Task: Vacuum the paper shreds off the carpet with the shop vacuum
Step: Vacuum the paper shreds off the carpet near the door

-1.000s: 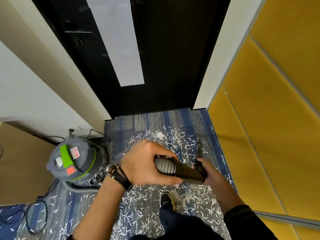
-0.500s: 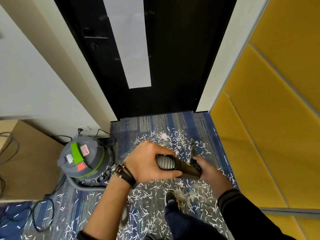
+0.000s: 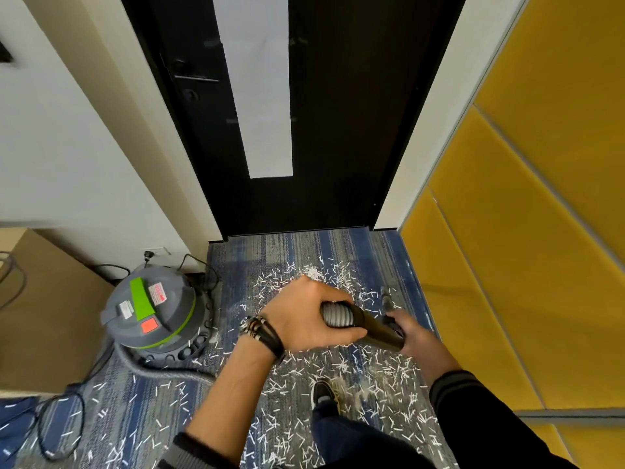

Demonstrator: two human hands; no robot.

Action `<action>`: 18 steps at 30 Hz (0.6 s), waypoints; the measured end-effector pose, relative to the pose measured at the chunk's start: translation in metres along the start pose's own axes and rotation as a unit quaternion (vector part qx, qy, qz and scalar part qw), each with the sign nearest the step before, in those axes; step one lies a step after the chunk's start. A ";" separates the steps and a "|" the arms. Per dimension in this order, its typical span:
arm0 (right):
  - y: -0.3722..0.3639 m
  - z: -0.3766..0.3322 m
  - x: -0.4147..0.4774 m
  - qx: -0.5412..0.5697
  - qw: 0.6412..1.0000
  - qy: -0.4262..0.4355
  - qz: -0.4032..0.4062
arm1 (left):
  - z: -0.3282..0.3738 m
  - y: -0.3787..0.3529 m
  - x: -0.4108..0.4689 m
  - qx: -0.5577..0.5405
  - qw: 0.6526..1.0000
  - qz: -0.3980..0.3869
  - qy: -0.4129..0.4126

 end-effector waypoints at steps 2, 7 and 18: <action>0.002 0.011 0.004 -0.007 1.000 -0.013 0.006 | -0.005 -0.005 0.000 -0.026 0.999 -0.017 0.008; 0.007 0.025 0.001 -0.015 0.999 -0.049 0.004 | -0.010 -0.005 -0.005 -0.050 0.999 -0.021 0.006; 0.029 -0.003 0.010 -0.033 0.999 -0.012 0.021 | -0.015 -0.015 0.002 -0.052 0.999 0.004 0.005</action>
Point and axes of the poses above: each hand's wrist, its own x-axis towards the middle knuckle, its own y-axis out of the back of the hand, z = x × y, the point moved 6 cm from there along x, towards the middle knuckle, and after that the axes turned 4 degrees about -z, right-handed, at the moved point
